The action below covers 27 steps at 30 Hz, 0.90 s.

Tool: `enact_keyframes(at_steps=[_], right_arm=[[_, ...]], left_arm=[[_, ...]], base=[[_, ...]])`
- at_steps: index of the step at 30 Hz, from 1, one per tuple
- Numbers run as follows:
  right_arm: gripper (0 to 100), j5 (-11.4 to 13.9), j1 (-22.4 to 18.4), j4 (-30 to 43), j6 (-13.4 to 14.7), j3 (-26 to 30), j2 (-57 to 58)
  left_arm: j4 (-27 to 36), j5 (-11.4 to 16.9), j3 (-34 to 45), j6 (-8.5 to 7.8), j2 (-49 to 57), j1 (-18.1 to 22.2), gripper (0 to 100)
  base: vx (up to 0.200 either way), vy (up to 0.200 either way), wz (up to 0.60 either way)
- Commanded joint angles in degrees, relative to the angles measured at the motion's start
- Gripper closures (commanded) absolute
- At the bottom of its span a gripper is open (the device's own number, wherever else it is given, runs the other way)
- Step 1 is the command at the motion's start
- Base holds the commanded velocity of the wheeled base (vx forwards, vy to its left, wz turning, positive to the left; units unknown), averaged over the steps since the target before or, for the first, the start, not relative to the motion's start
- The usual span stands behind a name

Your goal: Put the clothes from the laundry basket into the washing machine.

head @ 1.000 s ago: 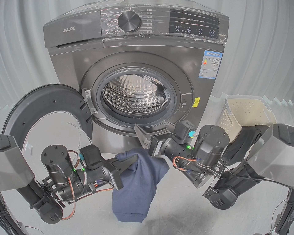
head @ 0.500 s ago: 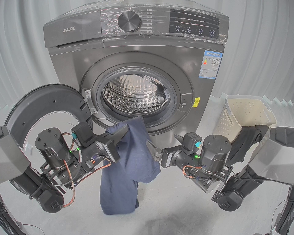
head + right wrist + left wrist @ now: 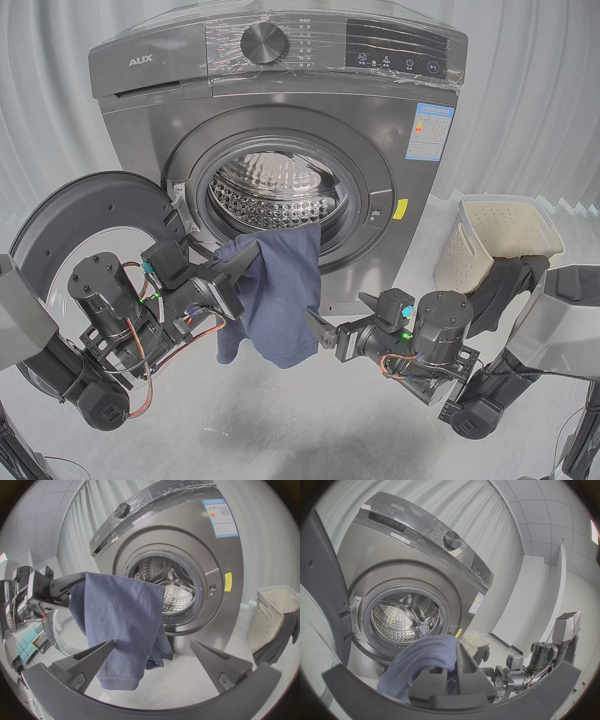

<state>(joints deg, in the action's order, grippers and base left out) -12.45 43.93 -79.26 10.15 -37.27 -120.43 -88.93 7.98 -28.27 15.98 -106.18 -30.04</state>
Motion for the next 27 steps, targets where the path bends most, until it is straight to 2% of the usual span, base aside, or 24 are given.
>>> enact_keyframes(at_steps=[1,2,6,15,27], right_arm=[[0,0.9,0.7,-0.3,0.2,1.6,-0.2],[0,2.4,1.2,-1.1,0.3,3.1,-0.2],[0,4.1,1.7,-1.9,0.4,4.9,-0.9],[0,4.4,4.2,-6.0,1.2,4.0,-4.2],[0,5.2,4.7,-8.8,2.8,1.5,-7.4]], left_arm=[[0.0,0.0,-0.2,0.01,-0.2,0.0,100],[0.0,0.0,-0.2,0.01,-0.3,0.1,100],[0.0,0.0,-0.4,0.01,-0.3,0.1,100],[0.0,-0.1,-0.4,0.01,0.1,0.0,100],[0.0,-0.1,0.1,0.01,0.2,-0.2,100]], base=[[0.0,0.0,0.0],[0.0,0.0,0.0],[0.0,0.0,0.0],[0.0,0.0,0.0],[0.0,0.0,0.0]])
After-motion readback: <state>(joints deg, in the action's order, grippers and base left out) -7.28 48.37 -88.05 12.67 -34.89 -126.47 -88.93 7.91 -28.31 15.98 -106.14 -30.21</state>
